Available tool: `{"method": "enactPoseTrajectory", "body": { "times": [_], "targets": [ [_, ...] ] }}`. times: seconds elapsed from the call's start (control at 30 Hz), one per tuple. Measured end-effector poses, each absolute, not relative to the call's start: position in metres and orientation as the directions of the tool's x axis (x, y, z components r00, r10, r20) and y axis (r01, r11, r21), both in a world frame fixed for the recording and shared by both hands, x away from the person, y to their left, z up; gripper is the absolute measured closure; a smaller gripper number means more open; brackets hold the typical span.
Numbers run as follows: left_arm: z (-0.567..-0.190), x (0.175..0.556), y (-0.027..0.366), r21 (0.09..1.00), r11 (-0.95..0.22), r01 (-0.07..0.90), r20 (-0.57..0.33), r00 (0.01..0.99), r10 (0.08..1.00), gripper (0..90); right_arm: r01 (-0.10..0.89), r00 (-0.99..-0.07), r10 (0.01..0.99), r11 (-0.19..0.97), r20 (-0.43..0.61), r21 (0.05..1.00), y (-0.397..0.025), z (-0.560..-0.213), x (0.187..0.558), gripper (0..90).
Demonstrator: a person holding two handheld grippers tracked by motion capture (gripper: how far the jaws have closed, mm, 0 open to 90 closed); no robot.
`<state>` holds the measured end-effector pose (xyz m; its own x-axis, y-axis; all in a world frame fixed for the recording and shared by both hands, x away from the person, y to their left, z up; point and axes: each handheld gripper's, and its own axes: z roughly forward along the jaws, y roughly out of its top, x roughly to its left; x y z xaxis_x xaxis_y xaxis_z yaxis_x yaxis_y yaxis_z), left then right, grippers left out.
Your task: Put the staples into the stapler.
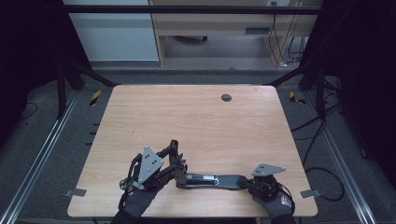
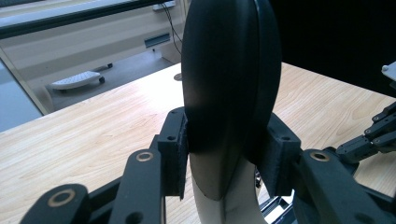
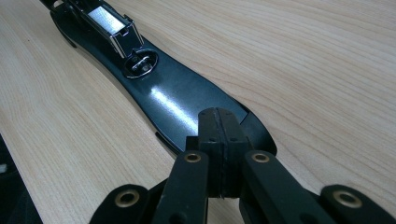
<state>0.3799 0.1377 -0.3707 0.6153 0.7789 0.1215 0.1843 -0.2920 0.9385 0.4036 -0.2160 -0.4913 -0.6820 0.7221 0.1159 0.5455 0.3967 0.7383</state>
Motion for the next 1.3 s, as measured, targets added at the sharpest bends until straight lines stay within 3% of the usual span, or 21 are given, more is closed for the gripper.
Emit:
{"method": "enactPoseTrajectory", "body": {
  "times": [1.3],
  "targets": [
    [-0.370,0.378,0.111,0.921,-0.362,0.144,0.205,0.609,0.766,57.8,0.549,-0.684,0.718,0.393,0.127,0.738,-0.215,-0.491,0.403,90.0]
  ]
}}
